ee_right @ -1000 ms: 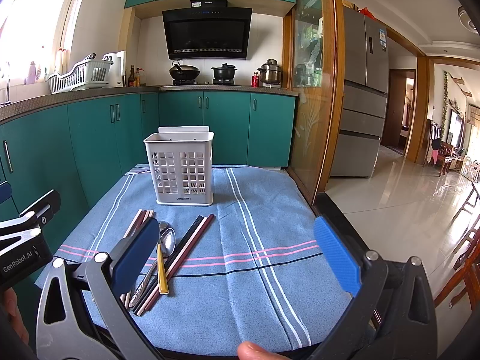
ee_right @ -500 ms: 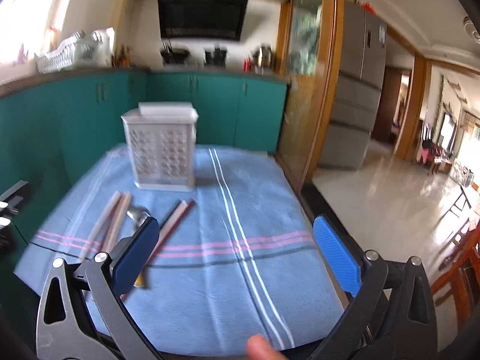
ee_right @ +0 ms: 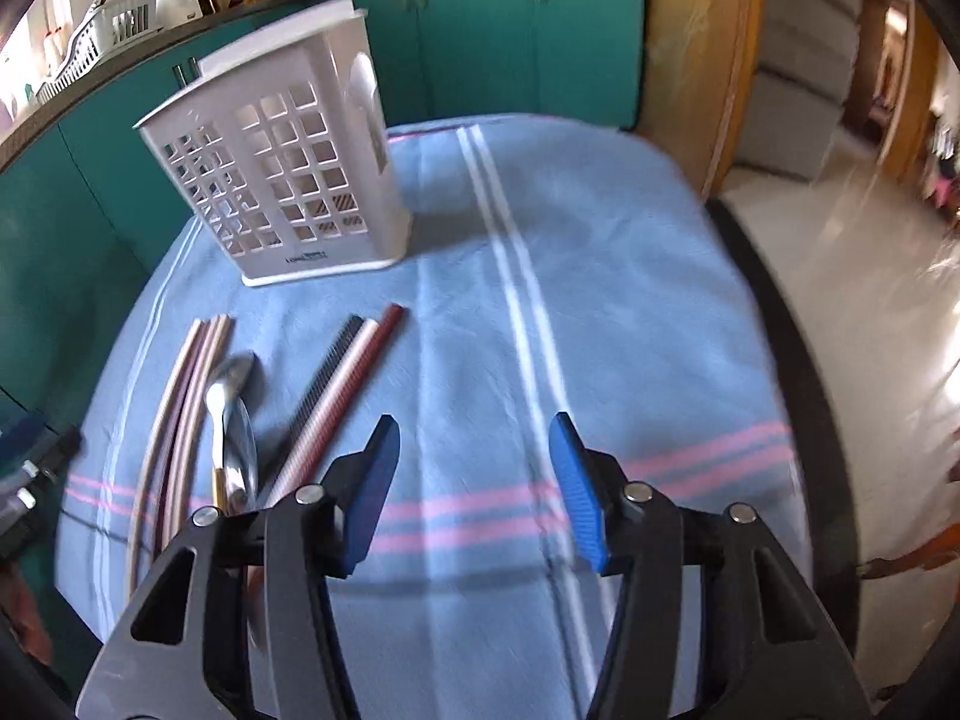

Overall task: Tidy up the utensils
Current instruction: 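Close the right tool on a dark red chopstick while the left tool grasps a white chopstick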

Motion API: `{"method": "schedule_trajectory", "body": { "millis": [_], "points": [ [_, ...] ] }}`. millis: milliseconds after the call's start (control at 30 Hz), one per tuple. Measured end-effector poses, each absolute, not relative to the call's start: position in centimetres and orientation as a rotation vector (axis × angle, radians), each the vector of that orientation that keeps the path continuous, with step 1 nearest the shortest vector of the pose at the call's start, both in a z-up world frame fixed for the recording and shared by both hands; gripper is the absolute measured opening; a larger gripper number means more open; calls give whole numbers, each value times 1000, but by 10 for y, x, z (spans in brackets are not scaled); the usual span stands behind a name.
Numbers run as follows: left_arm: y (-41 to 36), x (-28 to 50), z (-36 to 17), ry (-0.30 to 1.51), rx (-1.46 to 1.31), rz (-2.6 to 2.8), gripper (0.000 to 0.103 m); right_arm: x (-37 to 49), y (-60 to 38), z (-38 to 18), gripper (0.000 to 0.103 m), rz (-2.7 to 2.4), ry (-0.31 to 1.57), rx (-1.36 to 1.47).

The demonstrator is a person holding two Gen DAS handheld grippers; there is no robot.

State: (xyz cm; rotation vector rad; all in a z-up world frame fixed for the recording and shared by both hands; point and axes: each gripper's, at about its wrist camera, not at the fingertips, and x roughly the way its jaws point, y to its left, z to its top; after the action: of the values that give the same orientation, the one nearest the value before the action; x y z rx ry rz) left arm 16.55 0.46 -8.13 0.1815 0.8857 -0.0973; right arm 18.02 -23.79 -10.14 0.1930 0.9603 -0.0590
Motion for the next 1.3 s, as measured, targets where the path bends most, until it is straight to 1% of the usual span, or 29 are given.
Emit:
{"method": "schedule_trajectory", "body": {
  "millis": [100, 133, 167, 233, 267, 333, 400, 433, 467, 600, 867, 1000, 1033, 1100, 1133, 1167, 1200, 1233, 1300],
  "points": [
    [-4, 179, -87, 900, 208, -111, 73, 210, -235, -103, 52, -53, 997, 202],
    [-7, 184, -89, 902, 217, -114, 73, 224, -234, -105, 48, -57, 1014, 208],
    [-9, 188, -91, 906, 224, -113, 73, 233, -233, -106, 40, -59, 1028, 218],
    [-11, 197, -98, 921, 235, -115, 73, 250, -231, -111, 30, -45, 1066, 253],
    [-12, 200, -100, 929, 238, -115, 73, 258, -228, -114, 28, -30, 1086, 264],
    [-11, 205, -103, 941, 236, -122, 73, 267, -221, -119, 27, -31, 1112, 244],
    [-6, 208, -103, 948, 230, -125, 73, 272, -213, -122, 20, -52, 1123, 191],
    [-4, 209, -104, 949, 229, -122, 73, 272, -210, -122, 14, -54, 1126, 165],
    [-1, 210, -105, 950, 227, -118, 73, 272, -209, -122, 11, -50, 1128, 151],
    [5, 214, -106, 961, 223, -102, 74, 272, -208, -120, 11, -16, 1136, 92],
    [-2, 221, -107, 978, 237, -145, 75, 270, -216, -118, 10, -119, 1086, -219],
    [-13, 227, -114, 1027, 246, -200, 74, 267, -228, -114, 10, -55, 1085, -185],
    [-15, 228, -117, 1038, 253, -200, 72, 265, -231, -114, 10, -45, 1086, -172],
    [-16, 229, -120, 1045, 254, -200, 66, 261, -231, -118, 17, -40, 1086, -153],
    [-15, 229, -119, 1047, 243, -210, 61, 258, -235, -117, 26, -39, 1088, -143],
    [-13, 230, -119, 1053, 225, -222, 57, 255, -238, -115, 29, -40, 1090, -136],
    [-11, 231, -119, 1056, 217, -226, 50, 252, -241, -115, 29, -42, 1094, -130],
    [-8, 233, -119, 1061, 209, -230, 47, 253, -233, -117, 29, -42, 1100, -126],
    [-6, 239, -120, 1066, 212, -221, 46, 247, -237, -120, 29, -41, 1111, -113]
  ]
}}
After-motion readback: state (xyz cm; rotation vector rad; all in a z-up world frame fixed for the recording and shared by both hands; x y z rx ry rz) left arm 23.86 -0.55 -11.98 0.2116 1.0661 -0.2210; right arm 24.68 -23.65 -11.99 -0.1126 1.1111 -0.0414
